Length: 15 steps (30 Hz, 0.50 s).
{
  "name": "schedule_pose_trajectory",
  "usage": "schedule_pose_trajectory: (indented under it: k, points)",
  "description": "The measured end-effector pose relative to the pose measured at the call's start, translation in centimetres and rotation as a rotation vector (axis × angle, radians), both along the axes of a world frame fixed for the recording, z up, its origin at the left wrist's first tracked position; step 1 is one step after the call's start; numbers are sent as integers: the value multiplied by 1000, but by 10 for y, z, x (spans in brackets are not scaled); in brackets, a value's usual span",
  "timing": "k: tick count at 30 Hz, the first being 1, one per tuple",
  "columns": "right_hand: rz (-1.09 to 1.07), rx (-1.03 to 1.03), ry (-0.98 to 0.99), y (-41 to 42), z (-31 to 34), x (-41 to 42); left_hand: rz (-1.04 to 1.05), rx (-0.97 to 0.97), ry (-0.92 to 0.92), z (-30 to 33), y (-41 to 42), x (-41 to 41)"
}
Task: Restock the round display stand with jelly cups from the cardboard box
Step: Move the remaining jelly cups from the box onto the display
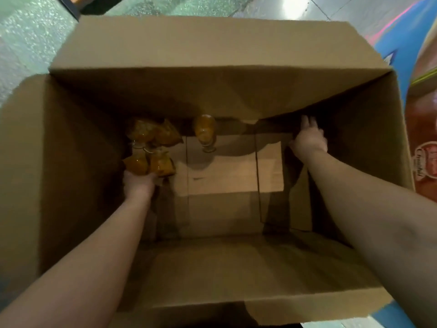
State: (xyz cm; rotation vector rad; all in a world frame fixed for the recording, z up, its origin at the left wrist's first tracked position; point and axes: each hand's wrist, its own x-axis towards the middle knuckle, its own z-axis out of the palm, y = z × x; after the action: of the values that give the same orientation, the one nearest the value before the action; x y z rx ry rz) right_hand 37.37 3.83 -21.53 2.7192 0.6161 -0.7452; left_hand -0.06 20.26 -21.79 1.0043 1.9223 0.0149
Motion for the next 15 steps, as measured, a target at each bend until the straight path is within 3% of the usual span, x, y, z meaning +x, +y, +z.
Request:
schedule_pose_trajectory:
  k: [3, 11, 15]
  points:
    - [-40, -55, -27, 3, -9, 6, 41, 39, 13, -16, 6, -2]
    - [100, -195, -222, -7, -19, -17, 56, 3, 10, -24, 8, -5]
    - [89, -162, -214, -7, -25, -22, 175, -6, -123, -22, 11, -2]
